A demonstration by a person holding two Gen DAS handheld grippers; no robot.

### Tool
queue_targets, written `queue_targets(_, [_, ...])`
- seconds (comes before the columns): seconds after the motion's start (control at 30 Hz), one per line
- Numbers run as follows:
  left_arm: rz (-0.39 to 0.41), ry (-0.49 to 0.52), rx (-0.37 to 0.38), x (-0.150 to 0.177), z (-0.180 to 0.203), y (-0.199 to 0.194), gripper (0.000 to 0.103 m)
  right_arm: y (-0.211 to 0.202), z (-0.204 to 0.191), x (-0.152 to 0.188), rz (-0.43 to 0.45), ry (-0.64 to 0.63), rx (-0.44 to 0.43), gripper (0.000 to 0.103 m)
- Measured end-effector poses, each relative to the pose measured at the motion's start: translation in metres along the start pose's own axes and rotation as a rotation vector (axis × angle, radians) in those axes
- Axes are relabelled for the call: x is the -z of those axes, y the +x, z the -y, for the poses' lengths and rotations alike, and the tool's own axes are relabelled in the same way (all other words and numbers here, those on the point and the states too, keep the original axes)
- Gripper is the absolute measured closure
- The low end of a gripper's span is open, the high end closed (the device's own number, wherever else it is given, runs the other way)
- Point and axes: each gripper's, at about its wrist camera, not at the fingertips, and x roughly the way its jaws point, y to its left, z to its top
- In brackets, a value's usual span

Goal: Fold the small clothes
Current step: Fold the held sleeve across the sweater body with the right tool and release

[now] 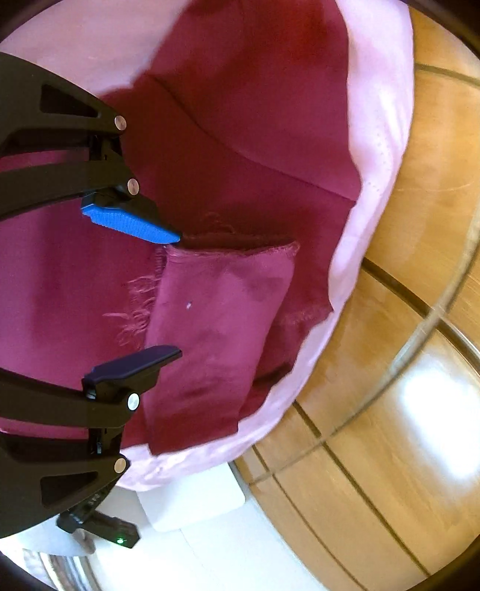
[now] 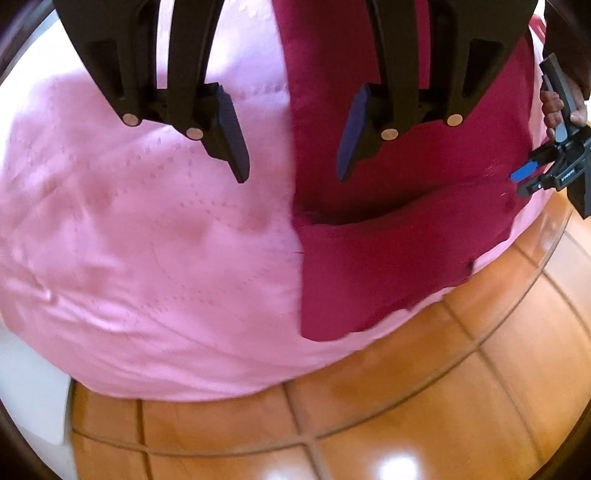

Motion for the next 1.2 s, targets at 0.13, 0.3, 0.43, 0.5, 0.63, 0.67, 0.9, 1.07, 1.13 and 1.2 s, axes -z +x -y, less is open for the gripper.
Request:
queue_targets(0.13, [-0.008,-0.022,-0.009,-0.01,0.0,0.017,0.077,0.021,-0.011,-0.02,0.029,0.022,-0.009,0.054])
queue_targets(0.3, [0.1,0.049,-0.01,-0.022,0.018,-0.008,0.09,0.02,-0.033,-0.018,-0.053,-0.152,0.018,0.055])
queue_targets(0.43, [0.108,0.163,-0.072,-0.016,0.025,-0.022,0.09,-0.009,-0.053,-0.007,-0.035,-0.274,-0.003,0.054])
queue_targets(0.5, [0.073,0.188,-0.109,-0.01,0.023,-0.011,0.09,-0.022,-0.065,-0.016,0.027,-0.27,-0.042,0.054])
queue_targets(0.63, [0.056,0.179,-0.231,0.004,0.011,0.007,0.09,0.004,-0.092,-0.035,0.054,-0.271,-0.04,0.046])
queue_targets(0.67, [0.058,0.169,-0.231,0.004,0.008,0.008,0.09,0.024,-0.098,-0.039,0.033,-0.269,-0.025,0.046])
queue_targets(0.9, [0.06,0.192,-0.266,0.004,0.005,0.017,0.087,0.091,-0.102,-0.016,-0.004,-0.271,0.121,0.044])
queue_targets(1.07, [0.099,0.115,-0.237,0.01,-0.014,-0.016,0.074,0.085,-0.1,-0.01,0.018,-0.278,0.141,0.042])
queue_targets(1.13, [0.116,0.052,-0.216,0.017,-0.03,-0.038,0.074,0.081,-0.103,-0.01,0.025,-0.288,0.171,0.038])
queue_targets(1.2, [0.15,-0.029,-0.207,0.027,-0.055,-0.067,0.074,0.072,-0.108,-0.008,0.05,-0.298,0.236,0.026])
